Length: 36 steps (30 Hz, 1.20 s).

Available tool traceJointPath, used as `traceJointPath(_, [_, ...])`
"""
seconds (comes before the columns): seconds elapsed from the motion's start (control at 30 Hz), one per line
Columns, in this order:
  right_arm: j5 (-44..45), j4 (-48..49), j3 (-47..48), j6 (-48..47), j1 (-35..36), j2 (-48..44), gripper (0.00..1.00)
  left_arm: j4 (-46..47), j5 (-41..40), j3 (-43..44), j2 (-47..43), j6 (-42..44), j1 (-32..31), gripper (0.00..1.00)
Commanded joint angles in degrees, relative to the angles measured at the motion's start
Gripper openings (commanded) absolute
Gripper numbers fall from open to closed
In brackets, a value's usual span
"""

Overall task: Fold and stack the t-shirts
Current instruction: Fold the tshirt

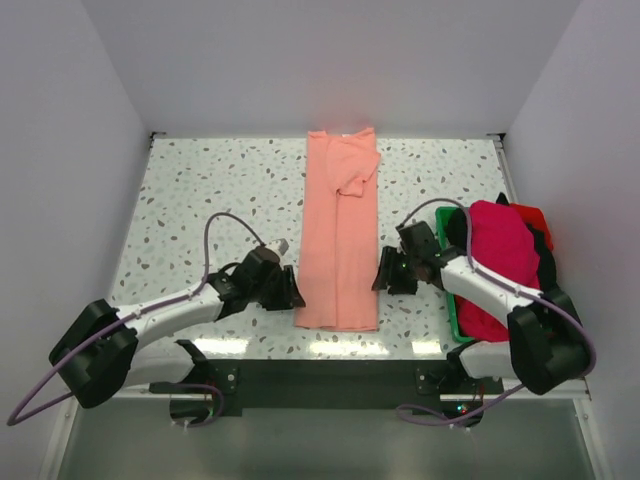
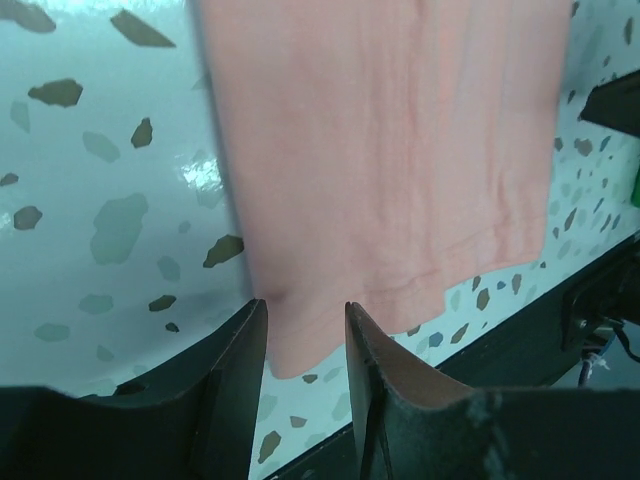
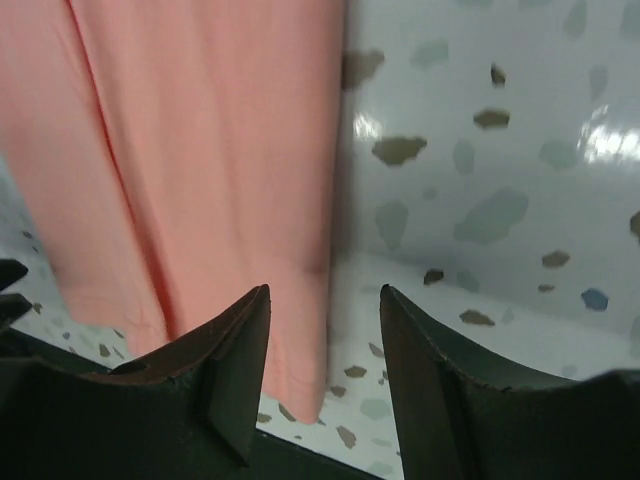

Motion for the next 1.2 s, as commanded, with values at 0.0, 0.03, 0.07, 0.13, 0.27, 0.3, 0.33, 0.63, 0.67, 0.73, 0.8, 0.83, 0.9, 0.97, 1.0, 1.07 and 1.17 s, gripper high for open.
traceJointPath(0.0, [-4.5,2.5,-3.7,3.1,1.1,-6.7,0.51,1.2,2.4,-1.2,0.6,0.1,0.0,0.41])
traceJointPath(0.03, [-4.8,1.9,-5.1,3.2,1.5,-7.5,0.51,0.9,2.4,-1.3,0.7,0.1,0.0,0.41])
traceJointPath(0.07, [-5.2,1.5,-5.8,3.4,1.6,-8.9,0.51,0.8,2.4,-1.6,0.9,0.1,0.0,0.42])
traceJointPath(0.13, [-6.1,1.2,-7.5,4.1,2.7,-9.8,0.51,0.3,2.8,-2.1,1.4,-0.1,0.0,0.42])
traceJointPath(0.27, [-6.7,0.5,-8.6,4.8,5.3,-10.0,0.51,0.9,4.4,-3.3,2.4,0.2,-0.1,0.44])
traceJointPath(0.3, [-6.5,0.5,-8.7,5.2,6.0,-10.0,0.51,1.2,4.6,-3.8,2.9,0.2,-0.1,0.44])
traceJointPath(0.33, [-6.0,0.2,-8.9,5.4,7.3,-10.0,0.51,1.3,5.1,-3.9,3.2,0.2,-0.1,0.44])
traceJointPath(0.63, [-6.1,-2.0,-11.8,5.2,8.2,-11.0,0.46,1.6,6.0,-4.7,4.1,-0.2,-1.0,0.44])
traceJointPath(0.67, [-6.6,-2.0,-12.0,5.2,8.2,-10.9,0.46,1.6,5.8,-4.7,4.2,-0.3,-1.3,0.44])
traceJointPath(0.73, [-7.2,-2.0,-12.7,5.3,8.2,-11.1,0.46,1.8,5.4,-4.9,4.4,-0.8,-2.1,0.42])
traceJointPath(0.8, [-7.6,-1.6,-13.3,5.6,8.2,-11.2,0.46,2.1,5.3,-5.0,5.1,-1.3,-2.7,0.40])
traceJointPath(0.83, [-7.8,-1.3,-13.4,5.6,8.2,-11.2,0.46,2.2,5.2,-5.1,5.3,-1.5,-3.2,0.37])
traceJointPath(0.9, [-8.5,-0.6,-13.7,6.1,8.3,-10.9,0.46,2.3,5.0,-5.3,5.6,-2.0,-3.6,0.35])
traceJointPath(0.97, [-8.8,0.0,-14.2,6.7,8.3,-11.0,0.43,2.1,4.6,-5.6,5.1,-2.4,-4.0,0.26])
traceJointPath(1.0, [-9.5,0.5,-14.8,6.8,8.4,-11.1,0.39,1.9,4.5,-5.7,4.8,-2.6,-4.3,0.19])
traceJointPath(1.07, [-10.1,1.0,-15.1,7.1,8.6,-11.1,0.33,1.3,4.0,-5.6,3.8,-2.9,-4.3,0.11])
traceJointPath(1.17, [-11.2,1.0,-16.2,7.3,8.6,-12.0,0.20,0.0,3.6,-5.8,1.9,-3.1,-4.7,0.01])
